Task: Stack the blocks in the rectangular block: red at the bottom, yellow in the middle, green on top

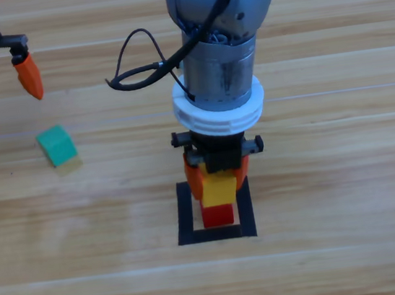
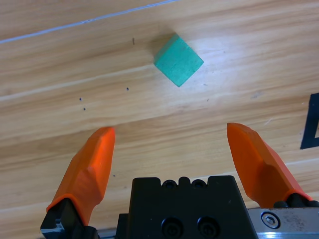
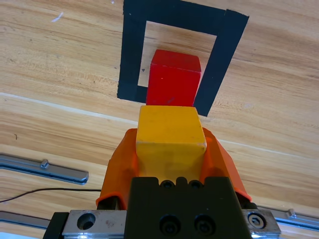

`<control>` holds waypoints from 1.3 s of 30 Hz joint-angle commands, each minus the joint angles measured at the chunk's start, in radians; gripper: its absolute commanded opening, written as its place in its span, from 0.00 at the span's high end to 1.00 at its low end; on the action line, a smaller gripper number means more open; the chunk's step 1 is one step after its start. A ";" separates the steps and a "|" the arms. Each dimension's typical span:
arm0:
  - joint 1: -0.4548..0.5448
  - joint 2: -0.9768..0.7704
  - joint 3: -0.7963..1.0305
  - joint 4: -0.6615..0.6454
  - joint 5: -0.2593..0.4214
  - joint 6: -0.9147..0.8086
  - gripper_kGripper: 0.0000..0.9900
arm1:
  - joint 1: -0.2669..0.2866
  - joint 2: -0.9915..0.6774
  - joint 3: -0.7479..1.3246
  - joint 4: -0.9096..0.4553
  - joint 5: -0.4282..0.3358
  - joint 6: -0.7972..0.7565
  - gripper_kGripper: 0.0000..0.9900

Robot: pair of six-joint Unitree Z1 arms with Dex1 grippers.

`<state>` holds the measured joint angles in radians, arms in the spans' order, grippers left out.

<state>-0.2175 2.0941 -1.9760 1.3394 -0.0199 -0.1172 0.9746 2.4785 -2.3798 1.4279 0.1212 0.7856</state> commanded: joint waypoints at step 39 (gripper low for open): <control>-0.131 0.113 -0.030 -0.005 0.081 -0.664 0.00 | 0.021 0.140 -0.065 0.022 -0.069 0.060 1.00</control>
<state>-0.3459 2.1668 -2.0014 1.3235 0.0384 -0.7703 0.9758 2.5550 -2.4402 1.4281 0.0706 0.8338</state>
